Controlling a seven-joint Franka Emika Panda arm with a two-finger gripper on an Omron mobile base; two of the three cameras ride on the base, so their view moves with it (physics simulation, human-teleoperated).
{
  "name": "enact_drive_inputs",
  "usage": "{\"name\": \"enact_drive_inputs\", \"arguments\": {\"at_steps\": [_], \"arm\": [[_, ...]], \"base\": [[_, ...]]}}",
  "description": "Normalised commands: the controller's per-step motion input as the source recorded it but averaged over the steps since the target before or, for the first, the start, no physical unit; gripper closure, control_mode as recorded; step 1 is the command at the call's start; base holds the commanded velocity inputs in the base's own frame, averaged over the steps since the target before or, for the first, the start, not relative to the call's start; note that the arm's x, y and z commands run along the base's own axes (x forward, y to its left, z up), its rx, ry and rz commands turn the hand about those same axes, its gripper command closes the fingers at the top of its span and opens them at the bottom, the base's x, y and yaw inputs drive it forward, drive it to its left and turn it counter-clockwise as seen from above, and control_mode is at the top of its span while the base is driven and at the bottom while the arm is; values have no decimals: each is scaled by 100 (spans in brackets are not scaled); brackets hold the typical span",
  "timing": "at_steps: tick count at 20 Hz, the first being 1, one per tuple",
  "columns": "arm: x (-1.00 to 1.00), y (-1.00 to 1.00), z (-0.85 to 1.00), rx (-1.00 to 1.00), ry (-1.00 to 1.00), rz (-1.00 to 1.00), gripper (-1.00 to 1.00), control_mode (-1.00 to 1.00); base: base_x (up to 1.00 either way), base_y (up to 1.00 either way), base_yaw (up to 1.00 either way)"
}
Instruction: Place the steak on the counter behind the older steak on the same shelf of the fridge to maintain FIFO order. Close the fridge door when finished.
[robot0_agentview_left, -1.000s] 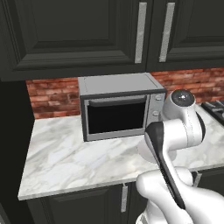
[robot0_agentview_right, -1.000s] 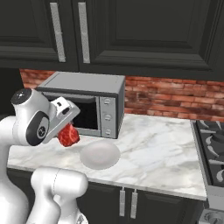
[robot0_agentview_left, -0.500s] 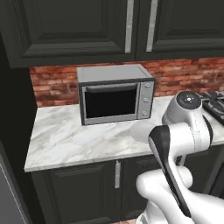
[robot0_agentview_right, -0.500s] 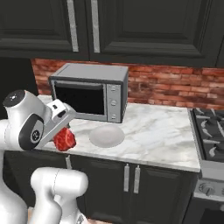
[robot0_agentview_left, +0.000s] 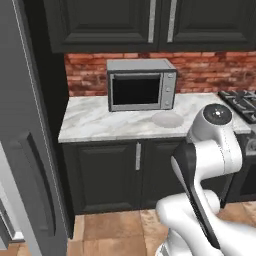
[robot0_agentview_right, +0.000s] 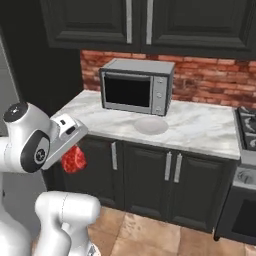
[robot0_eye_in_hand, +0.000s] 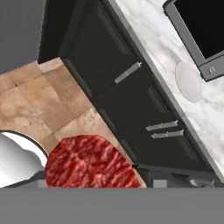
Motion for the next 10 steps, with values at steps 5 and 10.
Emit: {"name": "enact_drive_inputs", "arguments": {"at_steps": [5, 10], "arm": [[0, 0, 0, 0, 0, 0, 100, 100], [0, 0, 0, 0, 0, 0, 100, 100]], "base": [[-84, 19, 57], [-53, 14, 66]]}}
